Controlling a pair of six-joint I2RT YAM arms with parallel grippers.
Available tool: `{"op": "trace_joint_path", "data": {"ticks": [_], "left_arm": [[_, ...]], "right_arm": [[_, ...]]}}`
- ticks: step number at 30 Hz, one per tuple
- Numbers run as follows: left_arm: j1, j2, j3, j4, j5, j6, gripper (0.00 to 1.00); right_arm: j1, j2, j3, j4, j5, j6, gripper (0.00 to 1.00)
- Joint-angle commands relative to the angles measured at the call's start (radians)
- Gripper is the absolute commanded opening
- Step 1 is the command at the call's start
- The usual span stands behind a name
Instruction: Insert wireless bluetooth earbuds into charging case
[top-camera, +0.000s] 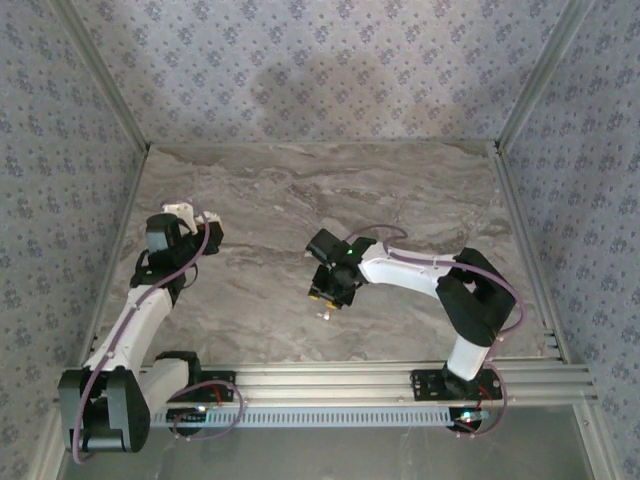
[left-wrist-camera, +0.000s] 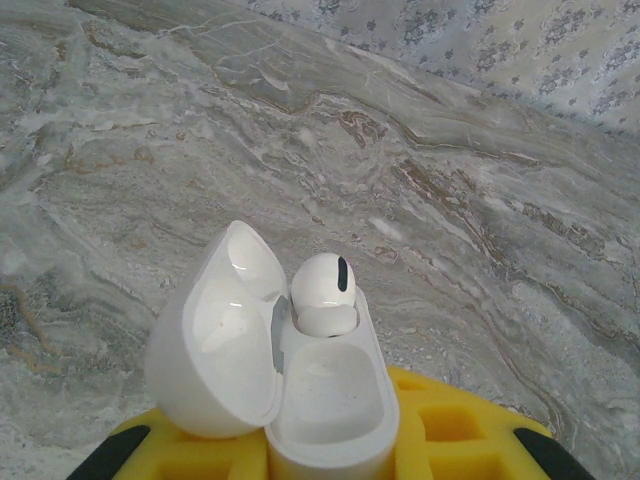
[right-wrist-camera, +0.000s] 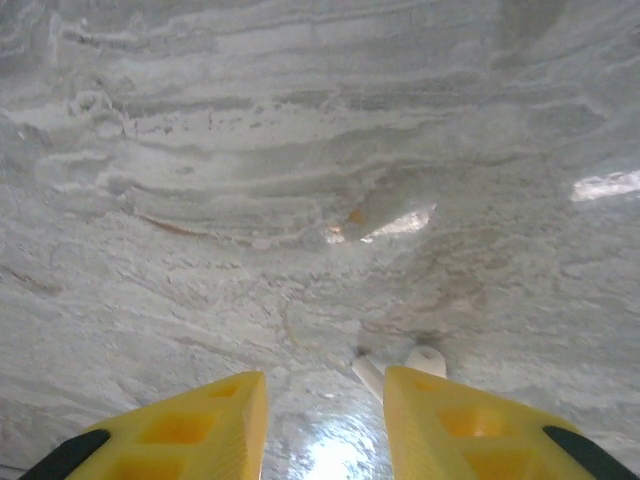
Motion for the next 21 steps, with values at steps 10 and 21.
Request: {"op": "trace_joint_path", "data": {"ticks": [10,21], "left_arm": [[-0.005,-0.001,0.025,-0.005,-0.002,0.017,0.11],[-0.004,-0.004,0.036,-0.022,0.003,0.013,0.11]], "right_arm": [[0.118,0.042,0.193,-0.354,0.124,-0.843,0.42],[0.141,0.042,0.114,-0.287,0.156,-1.255,0.48]]}}
